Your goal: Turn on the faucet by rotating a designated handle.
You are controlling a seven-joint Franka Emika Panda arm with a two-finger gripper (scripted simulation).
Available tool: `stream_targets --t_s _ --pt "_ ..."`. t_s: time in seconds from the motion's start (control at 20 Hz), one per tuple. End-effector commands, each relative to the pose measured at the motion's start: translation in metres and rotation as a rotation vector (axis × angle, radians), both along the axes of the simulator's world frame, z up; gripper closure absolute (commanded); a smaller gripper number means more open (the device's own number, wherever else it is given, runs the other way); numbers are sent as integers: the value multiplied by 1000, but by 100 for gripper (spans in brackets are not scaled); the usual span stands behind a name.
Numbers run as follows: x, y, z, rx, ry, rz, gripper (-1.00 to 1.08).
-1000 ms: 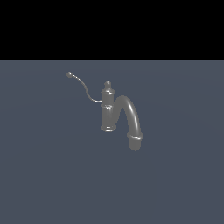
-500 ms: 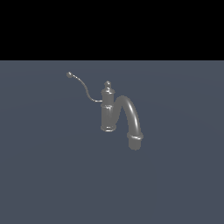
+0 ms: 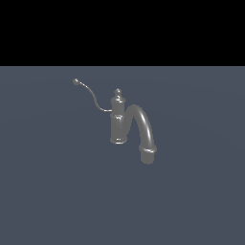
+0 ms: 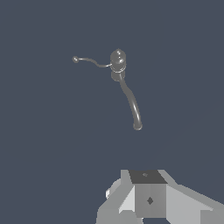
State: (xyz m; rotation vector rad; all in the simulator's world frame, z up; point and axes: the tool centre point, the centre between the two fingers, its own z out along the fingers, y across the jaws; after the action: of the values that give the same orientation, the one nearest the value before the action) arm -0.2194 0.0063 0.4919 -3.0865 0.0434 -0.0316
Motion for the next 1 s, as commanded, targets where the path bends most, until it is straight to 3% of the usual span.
stream_targets --t_s 0.0,0.95 --pt "10 3 -4 9 5 -36 108" --pt "114 41 -61 60 67 -454 108"
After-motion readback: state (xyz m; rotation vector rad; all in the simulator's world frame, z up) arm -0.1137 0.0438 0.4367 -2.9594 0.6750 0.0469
